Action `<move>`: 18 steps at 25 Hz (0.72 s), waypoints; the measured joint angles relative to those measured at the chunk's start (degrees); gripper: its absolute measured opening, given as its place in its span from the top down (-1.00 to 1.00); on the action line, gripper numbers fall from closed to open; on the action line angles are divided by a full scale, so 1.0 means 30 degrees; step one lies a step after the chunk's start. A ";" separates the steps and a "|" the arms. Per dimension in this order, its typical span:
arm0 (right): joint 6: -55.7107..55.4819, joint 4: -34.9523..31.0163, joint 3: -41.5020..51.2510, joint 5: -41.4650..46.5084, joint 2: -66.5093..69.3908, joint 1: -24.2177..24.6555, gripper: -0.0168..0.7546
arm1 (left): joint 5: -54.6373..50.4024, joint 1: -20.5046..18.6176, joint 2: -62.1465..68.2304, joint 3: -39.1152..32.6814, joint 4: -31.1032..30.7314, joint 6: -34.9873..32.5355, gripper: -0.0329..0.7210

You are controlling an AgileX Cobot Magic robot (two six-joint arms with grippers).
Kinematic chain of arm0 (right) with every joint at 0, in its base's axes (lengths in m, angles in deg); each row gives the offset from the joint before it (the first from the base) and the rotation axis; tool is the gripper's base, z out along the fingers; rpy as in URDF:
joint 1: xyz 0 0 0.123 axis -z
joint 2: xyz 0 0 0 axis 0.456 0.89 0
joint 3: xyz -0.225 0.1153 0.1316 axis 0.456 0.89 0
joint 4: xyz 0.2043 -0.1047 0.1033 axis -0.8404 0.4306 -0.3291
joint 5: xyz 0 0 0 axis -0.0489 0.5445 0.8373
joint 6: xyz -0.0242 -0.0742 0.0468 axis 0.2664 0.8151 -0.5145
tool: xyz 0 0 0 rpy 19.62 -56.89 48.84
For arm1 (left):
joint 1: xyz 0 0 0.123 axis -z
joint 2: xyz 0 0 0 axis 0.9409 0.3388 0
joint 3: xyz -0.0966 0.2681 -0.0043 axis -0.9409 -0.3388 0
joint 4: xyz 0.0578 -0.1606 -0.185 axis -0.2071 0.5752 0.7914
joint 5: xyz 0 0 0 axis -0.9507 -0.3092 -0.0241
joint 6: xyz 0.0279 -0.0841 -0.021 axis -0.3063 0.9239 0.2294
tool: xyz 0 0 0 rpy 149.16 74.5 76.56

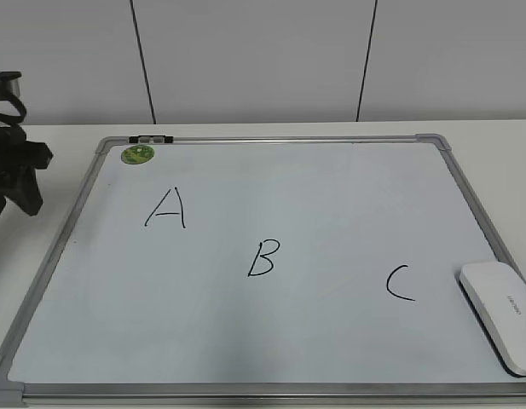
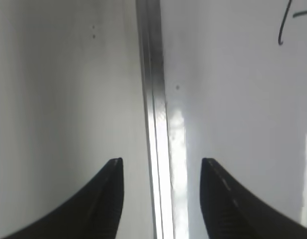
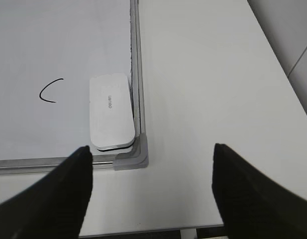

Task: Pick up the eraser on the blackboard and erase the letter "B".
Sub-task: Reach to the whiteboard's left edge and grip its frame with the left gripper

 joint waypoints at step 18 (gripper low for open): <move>0.0000 0.0000 0.0000 0.0000 0.0000 0.0000 -0.48 | -0.2318 0.0000 0.7239 0.6877 -0.1034 0.0857 -0.23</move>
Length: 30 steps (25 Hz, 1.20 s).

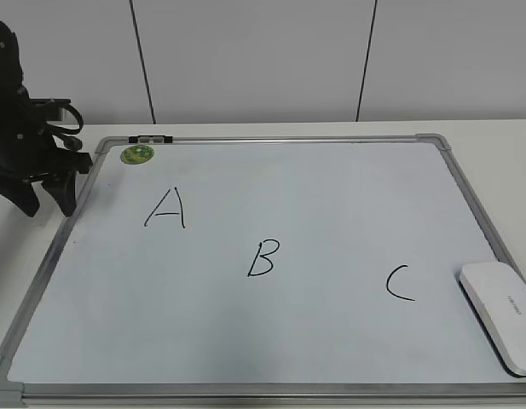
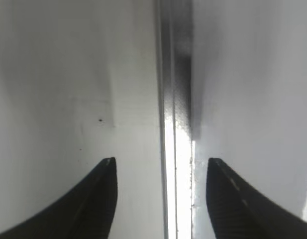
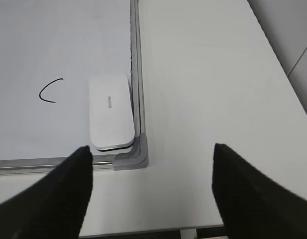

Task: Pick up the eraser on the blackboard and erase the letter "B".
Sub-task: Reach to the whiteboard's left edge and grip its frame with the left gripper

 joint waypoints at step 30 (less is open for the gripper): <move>0.0000 0.0000 0.0000 0.0000 0.0000 0.0000 -0.48 | -0.0232 0.0000 0.1271 0.0269 -0.0183 0.0213 0.10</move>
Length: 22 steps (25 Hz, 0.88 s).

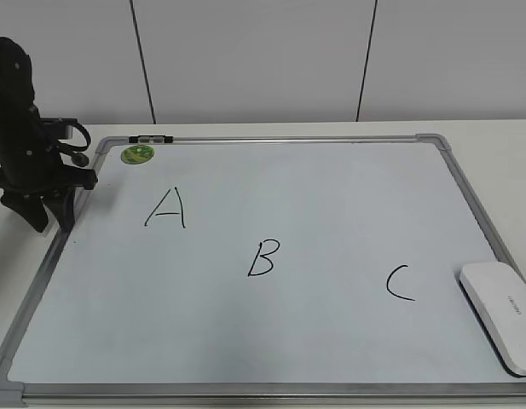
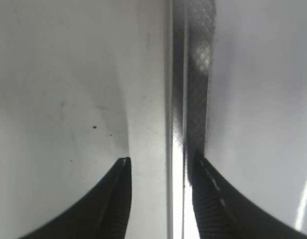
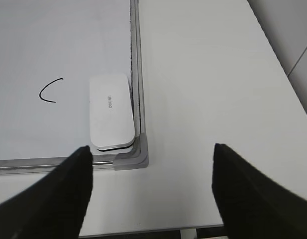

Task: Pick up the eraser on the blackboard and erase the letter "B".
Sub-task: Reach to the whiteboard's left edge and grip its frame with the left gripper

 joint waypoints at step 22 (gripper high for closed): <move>0.0000 0.0000 0.0000 0.0000 0.0000 0.0000 -0.48 | 0.0034 0.0000 0.0041 0.0000 0.0068 0.0000 0.11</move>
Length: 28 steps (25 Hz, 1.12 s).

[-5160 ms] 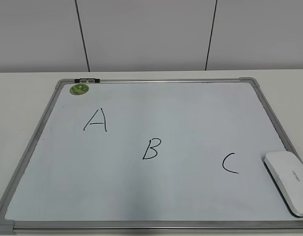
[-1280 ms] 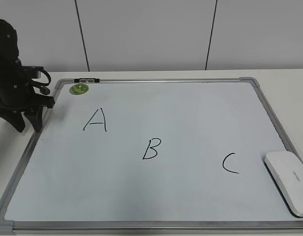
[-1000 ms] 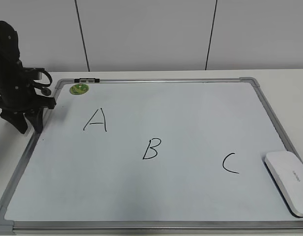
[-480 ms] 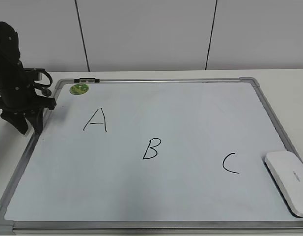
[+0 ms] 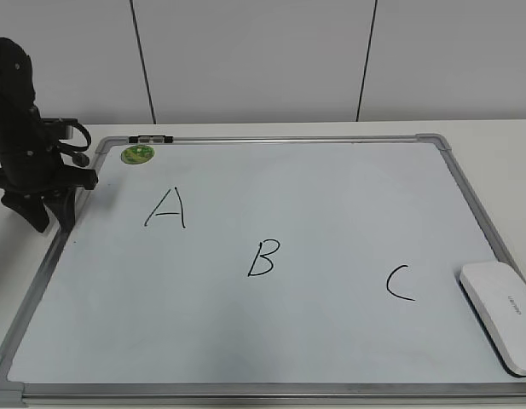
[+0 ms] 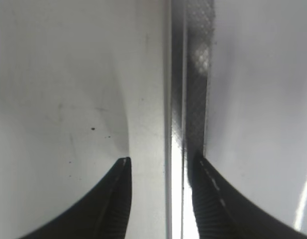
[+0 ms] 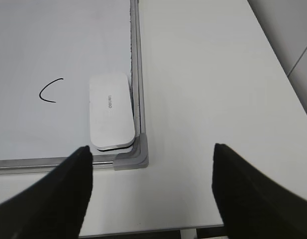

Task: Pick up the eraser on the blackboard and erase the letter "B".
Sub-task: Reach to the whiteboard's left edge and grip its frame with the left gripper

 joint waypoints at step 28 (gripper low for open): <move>0.0000 0.0000 0.0000 0.0000 0.0000 0.0000 -0.48 | 0.0073 0.0000 0.0184 0.0130 0.0328 0.0000 0.76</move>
